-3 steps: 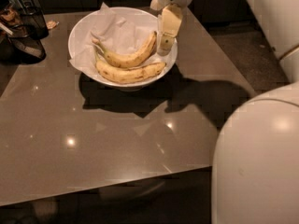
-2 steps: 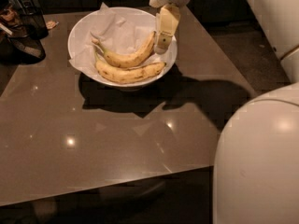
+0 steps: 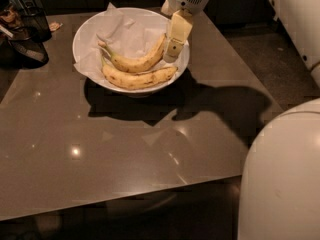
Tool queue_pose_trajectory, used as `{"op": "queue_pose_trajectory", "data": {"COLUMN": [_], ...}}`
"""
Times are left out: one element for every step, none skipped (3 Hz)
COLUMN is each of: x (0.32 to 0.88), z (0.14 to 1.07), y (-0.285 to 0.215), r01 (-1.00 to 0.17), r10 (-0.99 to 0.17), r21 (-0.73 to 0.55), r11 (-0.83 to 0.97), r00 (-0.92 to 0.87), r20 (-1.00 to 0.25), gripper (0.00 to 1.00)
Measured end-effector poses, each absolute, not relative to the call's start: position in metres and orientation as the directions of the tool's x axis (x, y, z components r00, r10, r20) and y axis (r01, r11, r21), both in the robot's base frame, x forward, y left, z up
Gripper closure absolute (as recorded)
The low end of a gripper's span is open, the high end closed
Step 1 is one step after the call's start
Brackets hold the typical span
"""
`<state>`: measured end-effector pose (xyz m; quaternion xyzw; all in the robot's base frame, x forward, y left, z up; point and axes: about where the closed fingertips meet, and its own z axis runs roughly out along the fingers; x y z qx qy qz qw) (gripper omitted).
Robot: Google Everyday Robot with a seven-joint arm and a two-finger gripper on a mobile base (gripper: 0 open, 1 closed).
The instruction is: Pick banana from white bowl
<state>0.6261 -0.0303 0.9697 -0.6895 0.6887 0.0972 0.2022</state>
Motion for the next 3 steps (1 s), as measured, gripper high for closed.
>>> {"op": "queue_pose_trajectory", "data": {"x": [0.626,0.626,0.625], "z": [0.962,0.955,0.951], "y": [-0.025,-0.017,-0.013], "r01": [-0.993,-0.996,-0.996], "r10": [-0.906,-0.905,-0.904], "r21": [-0.111,-0.085,-0.069], "r11": [0.042,0.040,0.048], "r00": [0.009,0.000,-0.014], "r20": [-0.424,-0.426,-0.427], "gripper": [0.01,0.07,0.24]}}
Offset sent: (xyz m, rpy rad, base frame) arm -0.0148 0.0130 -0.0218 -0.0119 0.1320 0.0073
